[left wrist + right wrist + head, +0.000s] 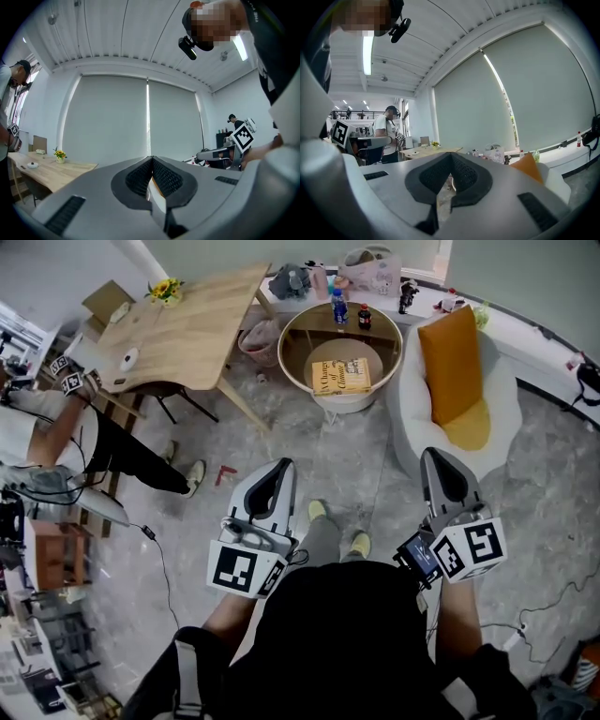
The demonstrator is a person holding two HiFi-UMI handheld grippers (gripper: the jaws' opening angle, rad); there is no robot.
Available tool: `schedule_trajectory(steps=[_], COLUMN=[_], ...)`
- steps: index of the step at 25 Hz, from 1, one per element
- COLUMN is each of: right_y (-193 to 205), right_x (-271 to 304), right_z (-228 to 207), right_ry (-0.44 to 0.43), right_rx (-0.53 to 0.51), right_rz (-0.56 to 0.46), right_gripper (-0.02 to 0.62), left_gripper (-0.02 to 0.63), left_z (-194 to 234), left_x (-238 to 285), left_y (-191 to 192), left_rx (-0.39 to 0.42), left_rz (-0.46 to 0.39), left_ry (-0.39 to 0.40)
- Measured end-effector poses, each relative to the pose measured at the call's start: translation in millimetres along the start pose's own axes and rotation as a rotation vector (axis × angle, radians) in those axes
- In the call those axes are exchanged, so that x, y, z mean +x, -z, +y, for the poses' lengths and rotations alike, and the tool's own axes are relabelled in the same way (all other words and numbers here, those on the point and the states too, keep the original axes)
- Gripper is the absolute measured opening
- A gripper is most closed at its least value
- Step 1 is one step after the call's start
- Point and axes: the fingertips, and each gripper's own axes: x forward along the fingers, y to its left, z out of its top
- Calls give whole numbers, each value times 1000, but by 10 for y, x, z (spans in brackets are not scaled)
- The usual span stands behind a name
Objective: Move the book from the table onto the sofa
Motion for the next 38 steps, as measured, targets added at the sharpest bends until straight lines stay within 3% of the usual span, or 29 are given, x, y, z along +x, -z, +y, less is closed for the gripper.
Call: schedule_trajectory(steps=[20, 38], right_y=[-42, -200], right_x=[532, 1793], right_z=[-278, -579], right_ry=[11, 7], right_rx=[-11, -43], right_rz=[32, 102], right_gripper=[6, 6], left_gripper=[11, 11], left_z=[220, 1107], left_x=[640, 1639], left_y=[71, 123], left_rx=[-12, -89], left_rz=[18, 32], left_ry=[60, 61])
